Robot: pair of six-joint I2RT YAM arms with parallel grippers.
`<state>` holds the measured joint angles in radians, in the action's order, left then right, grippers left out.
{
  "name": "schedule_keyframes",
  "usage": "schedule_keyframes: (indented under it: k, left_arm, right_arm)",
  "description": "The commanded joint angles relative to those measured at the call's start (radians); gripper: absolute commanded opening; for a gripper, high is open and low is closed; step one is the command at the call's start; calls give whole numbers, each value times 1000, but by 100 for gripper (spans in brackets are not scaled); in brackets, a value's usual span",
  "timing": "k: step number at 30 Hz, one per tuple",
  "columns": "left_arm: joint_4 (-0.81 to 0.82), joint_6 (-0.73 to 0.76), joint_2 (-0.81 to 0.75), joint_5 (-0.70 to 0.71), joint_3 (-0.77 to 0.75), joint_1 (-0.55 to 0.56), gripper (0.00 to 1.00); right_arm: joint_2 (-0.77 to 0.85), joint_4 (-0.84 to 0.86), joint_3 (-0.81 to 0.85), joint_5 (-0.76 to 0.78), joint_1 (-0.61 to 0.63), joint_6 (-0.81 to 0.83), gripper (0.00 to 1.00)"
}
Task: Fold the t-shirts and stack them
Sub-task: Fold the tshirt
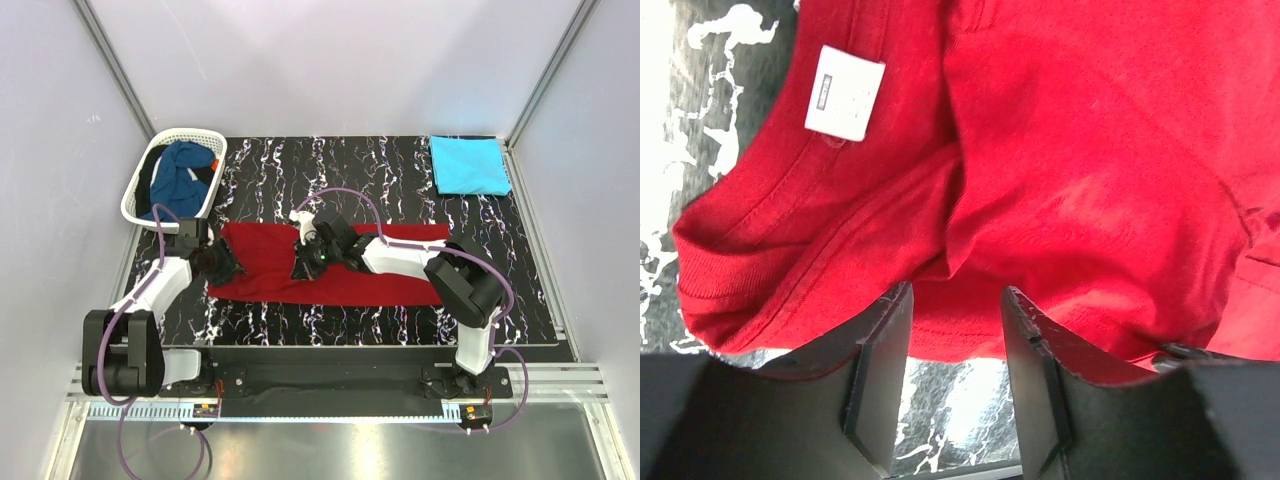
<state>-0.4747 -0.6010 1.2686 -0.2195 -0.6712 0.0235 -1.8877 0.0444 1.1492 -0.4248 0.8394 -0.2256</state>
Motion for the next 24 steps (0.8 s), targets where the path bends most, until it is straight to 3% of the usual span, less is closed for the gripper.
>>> schedule_keyframes:
  k: [1, 12, 19, 24]
  left_arm:
    - [36, -11, -35, 14, 27, -2, 44]
    - [47, -88, -143, 77, 136, 13, 42]
    - [88, -114, -167, 58, 159, 16, 35]
    - [81, -106, -216, 68, 160, 16, 44]
  right_arm:
    - [56, 51, -5, -32, 9, -14, 0]
    - [59, 54, -8, -31, 9, -20, 0]
    - [56, 54, -8, -31, 9, -23, 0]
    - [65, 55, -12, -28, 9, -29, 0]
